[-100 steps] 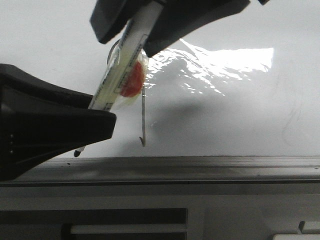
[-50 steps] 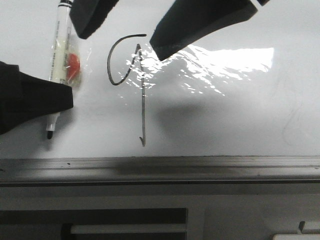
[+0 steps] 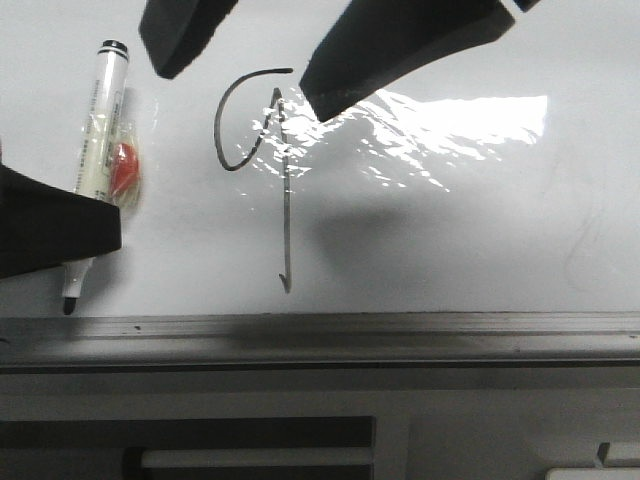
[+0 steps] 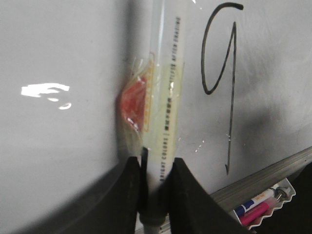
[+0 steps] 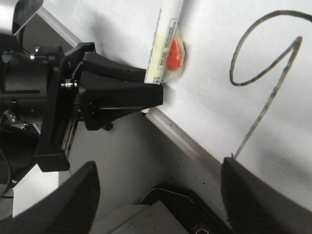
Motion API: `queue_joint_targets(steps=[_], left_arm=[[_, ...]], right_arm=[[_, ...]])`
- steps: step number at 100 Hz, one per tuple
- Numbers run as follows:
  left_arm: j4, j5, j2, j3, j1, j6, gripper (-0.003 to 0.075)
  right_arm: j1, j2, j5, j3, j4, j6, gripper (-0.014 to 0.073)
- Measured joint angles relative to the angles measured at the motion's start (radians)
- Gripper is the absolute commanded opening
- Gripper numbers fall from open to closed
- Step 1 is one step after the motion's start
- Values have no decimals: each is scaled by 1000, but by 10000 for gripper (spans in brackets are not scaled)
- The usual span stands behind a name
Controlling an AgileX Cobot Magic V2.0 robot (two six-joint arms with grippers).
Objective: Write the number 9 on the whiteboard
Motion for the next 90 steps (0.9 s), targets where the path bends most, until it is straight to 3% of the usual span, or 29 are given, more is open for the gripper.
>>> queue_joint_targets(steps=[39,46,54,63,78,90], left_arm=[[-43,-15,10,0,-2,-1,-7],[-43,-22,18,0,-2,-1,66],[-43,-28,30,0,-2,-1,227],[-45,-35,30,0,-4,-5,333],[-45,-74,30,-1,-4,-9,351],[-45,-79,30,-1,-6,-9,351]], right_arm=[[0,0,5,0,0,0,459],[0,0,8,0,0,0,459],[0,0,12,0,0,0,459],[0,0,14,0,0,0,459],[0,0,18,0,0,0,442],[0,0,18,0,-6,0,355]])
